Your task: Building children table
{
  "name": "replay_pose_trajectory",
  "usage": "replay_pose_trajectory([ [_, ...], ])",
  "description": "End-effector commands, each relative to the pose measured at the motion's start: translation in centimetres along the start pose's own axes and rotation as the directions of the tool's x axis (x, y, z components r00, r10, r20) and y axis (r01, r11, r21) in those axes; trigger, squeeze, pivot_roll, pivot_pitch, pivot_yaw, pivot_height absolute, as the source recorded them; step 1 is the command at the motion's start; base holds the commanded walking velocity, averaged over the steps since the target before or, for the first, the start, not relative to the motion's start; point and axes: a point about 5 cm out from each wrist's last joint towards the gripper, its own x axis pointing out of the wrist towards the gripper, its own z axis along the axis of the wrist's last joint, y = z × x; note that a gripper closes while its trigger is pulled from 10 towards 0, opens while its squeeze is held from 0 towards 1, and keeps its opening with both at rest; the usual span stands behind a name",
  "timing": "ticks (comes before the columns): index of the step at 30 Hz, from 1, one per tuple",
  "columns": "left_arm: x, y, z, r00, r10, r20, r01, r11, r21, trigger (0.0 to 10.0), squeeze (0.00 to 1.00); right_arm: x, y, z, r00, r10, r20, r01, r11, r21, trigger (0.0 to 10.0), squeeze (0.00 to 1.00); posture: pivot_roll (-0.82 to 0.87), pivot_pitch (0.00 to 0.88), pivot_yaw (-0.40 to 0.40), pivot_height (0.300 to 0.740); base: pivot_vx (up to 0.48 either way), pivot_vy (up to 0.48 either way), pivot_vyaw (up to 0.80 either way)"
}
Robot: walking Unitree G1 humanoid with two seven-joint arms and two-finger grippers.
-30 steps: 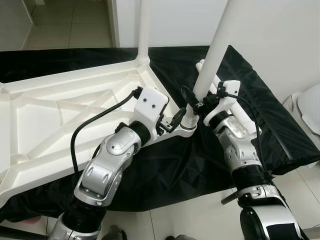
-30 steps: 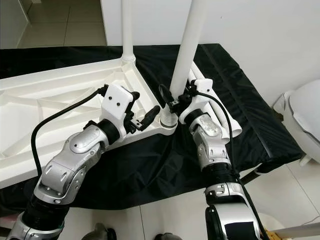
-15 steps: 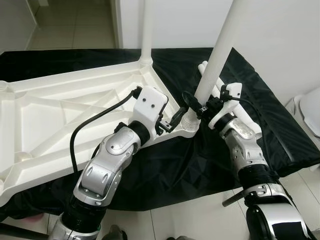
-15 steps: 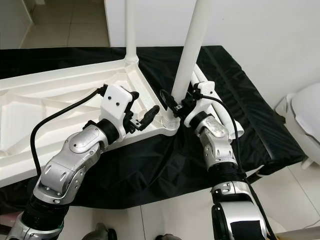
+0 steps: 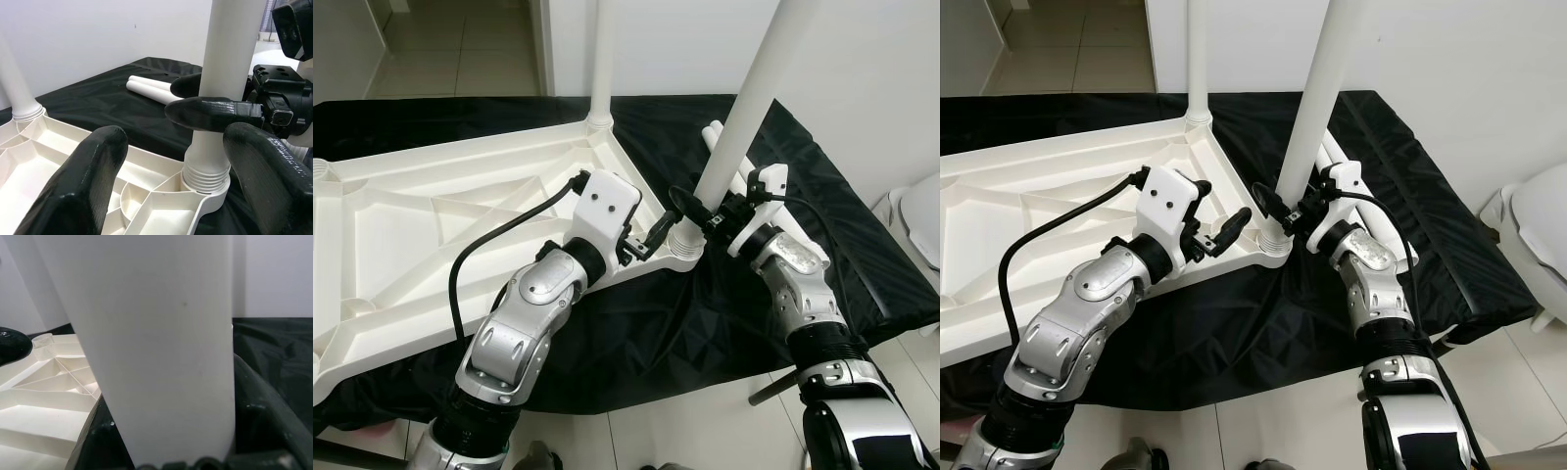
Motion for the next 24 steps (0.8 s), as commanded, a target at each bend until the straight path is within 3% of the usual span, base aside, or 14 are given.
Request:
replay_pose_trajectory([
  [1,-0.1,-0.3,0.1,1.000,-0.012,-0.004,0.012,1.000,0.011,10.0,0.00,-1.6,1.3,-4.0,0.983,0.063,-0.173,-0.056,0.997,0.047,10.0,0.00,0.03,0.102,-0.032,0.740,0.000,0.000,0.00],
  [7,-0.1,-0.3,0.2,1.000,-0.017,-0.001,0.017,1.000,0.010,10.0,0.00,-1.6,0.9,-3.8,0.985,0.072,-0.156,-0.057,0.993,0.099,10.0,0.00,0.03,0.097,-0.031,0.740,0.000,0.000,0.00],
  [13,-0.1,-0.3,0.2,1.000,-0.018,0.000,0.018,1.000,0.015,10.0,0.00,-2.1,1.2,-3.8,0.972,0.156,-0.175,-0.161,0.987,-0.014,10.0,0.00,0.03,0.099,-0.033,0.740,0.000,0.000,0.00],
  [19,0.0,-0.3,0.3,1.000,-0.017,0.001,0.017,1.000,0.013,10.0,0.00,-2.4,0.3,-4.4,0.961,0.169,-0.219,-0.144,0.982,0.125,10.0,0.00,0.03,0.105,-0.029,0.740,0.000,0.000,0.00],
  [24,0.0,-0.2,0.3,1.000,-0.016,0.000,0.016,1.000,0.014,10.0,0.00,-2.6,-0.5,-4.5,0.953,0.169,-0.250,-0.130,0.978,0.165,10.0,0.00,0.03,0.106,-0.028,0.740,0.000,0.000,0.00],
])
